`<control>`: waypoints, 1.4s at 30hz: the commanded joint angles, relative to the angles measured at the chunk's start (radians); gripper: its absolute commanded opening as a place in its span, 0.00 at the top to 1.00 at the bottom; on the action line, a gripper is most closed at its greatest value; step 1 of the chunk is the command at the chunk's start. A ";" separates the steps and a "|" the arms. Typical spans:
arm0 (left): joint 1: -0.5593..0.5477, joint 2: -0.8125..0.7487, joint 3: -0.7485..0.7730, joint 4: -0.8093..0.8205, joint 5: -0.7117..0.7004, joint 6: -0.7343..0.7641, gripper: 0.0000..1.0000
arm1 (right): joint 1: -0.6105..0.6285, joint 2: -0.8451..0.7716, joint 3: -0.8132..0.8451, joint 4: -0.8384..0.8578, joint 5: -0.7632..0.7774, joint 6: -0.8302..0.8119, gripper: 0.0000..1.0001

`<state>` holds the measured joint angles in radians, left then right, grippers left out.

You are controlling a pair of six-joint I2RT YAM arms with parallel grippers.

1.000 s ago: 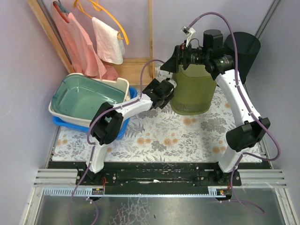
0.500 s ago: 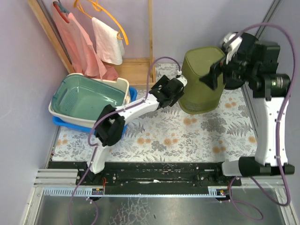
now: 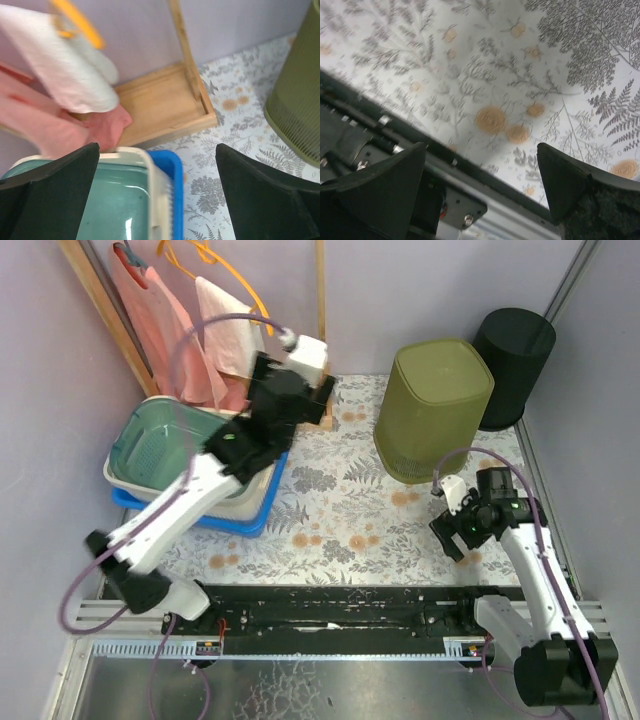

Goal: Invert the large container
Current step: Turn the container upside down at the center of the board, then move the container to the center of the board.

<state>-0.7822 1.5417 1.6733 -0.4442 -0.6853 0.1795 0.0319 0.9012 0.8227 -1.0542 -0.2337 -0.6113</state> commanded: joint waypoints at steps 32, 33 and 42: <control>0.782 -0.268 0.166 -0.765 0.159 -0.044 0.01 | 0.013 0.859 0.570 0.531 -0.203 0.228 0.01; 0.878 -0.232 0.190 -0.764 0.244 -0.037 0.03 | 0.014 0.823 0.570 0.451 -0.241 0.193 0.01; 1.257 0.059 0.186 -0.715 0.671 0.002 0.09 | 0.013 0.358 0.343 0.241 -0.286 0.081 0.01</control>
<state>0.4549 1.5253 1.8774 -1.1461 -0.2287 0.1669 0.0391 1.3941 1.2224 -0.6907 -0.4683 -0.4637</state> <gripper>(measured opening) 0.920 0.993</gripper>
